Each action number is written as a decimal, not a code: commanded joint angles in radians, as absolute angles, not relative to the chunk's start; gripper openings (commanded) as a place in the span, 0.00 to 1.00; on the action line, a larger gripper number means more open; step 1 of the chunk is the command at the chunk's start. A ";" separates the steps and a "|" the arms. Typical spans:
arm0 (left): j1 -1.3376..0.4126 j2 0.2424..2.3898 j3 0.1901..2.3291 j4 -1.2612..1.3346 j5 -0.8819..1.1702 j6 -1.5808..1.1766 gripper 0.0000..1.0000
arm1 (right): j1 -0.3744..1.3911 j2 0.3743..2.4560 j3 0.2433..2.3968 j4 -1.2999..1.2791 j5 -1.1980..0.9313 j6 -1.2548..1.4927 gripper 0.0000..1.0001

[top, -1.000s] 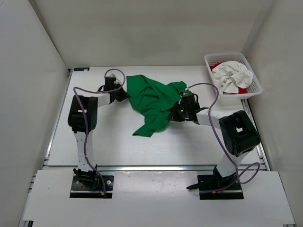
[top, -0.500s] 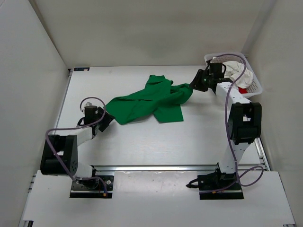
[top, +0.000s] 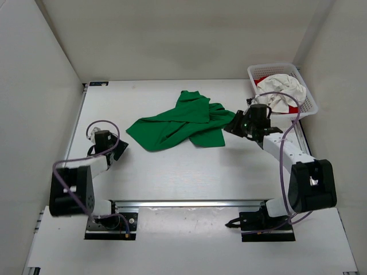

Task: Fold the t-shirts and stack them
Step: Flatten out the tshirt

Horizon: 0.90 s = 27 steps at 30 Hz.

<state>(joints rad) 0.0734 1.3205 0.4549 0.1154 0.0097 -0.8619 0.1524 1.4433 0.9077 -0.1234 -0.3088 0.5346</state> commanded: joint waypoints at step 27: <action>0.055 1.809 0.865 0.135 0.031 -0.867 0.00 | 0.163 1.241 0.670 -0.067 -0.336 0.577 0.35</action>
